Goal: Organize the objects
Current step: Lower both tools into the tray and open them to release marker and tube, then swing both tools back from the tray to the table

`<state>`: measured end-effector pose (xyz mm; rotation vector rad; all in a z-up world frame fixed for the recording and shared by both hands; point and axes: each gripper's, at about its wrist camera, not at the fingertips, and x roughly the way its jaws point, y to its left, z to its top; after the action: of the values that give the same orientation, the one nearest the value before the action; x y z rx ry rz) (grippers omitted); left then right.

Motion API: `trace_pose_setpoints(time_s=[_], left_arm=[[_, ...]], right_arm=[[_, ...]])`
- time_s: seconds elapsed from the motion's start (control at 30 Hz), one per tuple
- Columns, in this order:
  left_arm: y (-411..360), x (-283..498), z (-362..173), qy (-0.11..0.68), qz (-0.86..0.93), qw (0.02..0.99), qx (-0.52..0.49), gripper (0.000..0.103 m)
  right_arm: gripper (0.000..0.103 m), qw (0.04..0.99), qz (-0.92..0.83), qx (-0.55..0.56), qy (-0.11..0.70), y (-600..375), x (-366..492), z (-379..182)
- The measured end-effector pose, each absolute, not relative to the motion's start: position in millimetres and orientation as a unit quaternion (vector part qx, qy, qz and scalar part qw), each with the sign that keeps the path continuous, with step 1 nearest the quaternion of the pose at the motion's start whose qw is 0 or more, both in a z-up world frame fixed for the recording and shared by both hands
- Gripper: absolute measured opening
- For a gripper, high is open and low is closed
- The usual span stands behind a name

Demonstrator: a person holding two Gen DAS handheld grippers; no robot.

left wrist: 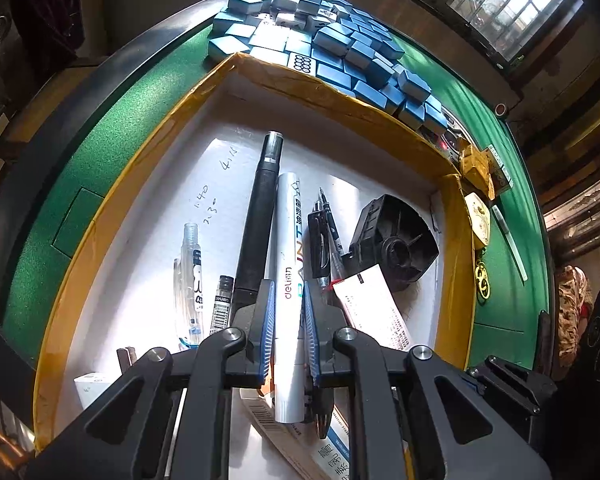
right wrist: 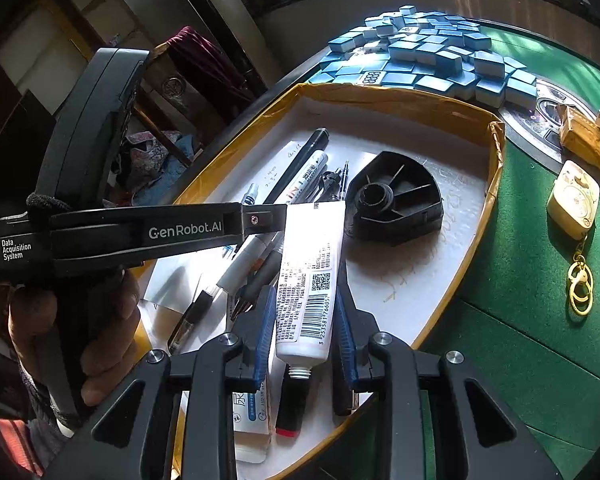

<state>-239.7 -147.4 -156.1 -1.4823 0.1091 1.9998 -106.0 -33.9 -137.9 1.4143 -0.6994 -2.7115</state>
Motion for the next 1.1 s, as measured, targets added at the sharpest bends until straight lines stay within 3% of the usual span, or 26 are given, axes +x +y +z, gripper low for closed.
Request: trace_pose_setpoints(time_s=[0.47,0.7,0.77,0.87,1.1], left_arm=[[-148,-238,-155,0.043,0.766,0.317,-0.557,0.012],[-156,-249,-155,0.001,0.771,0.3,-0.562,0.013],[-160,-247,-148,-0.01,0.779,0.292,-0.554,0.023],[-166,-240,-129,-0.027,0.809,0.274,-0.519,0.038],[-114,-198,-88,-0.006,0.813,0.344,-0.47,0.051]], right_arm=[[0.027,0.006,-0.874,0.445,-0.195,-49,-97,-136],[0.032,0.014,-0.878,0.434,-0.202,-48,-94,-135],[0.043,0.02,-0.882,0.42,-0.214,-43,-88,-130],[0.052,0.021,-0.896,0.38,-0.23,-32,-68,-117],[0.053,-0.032,-0.902,0.337,-0.267,22,-16,-99]])
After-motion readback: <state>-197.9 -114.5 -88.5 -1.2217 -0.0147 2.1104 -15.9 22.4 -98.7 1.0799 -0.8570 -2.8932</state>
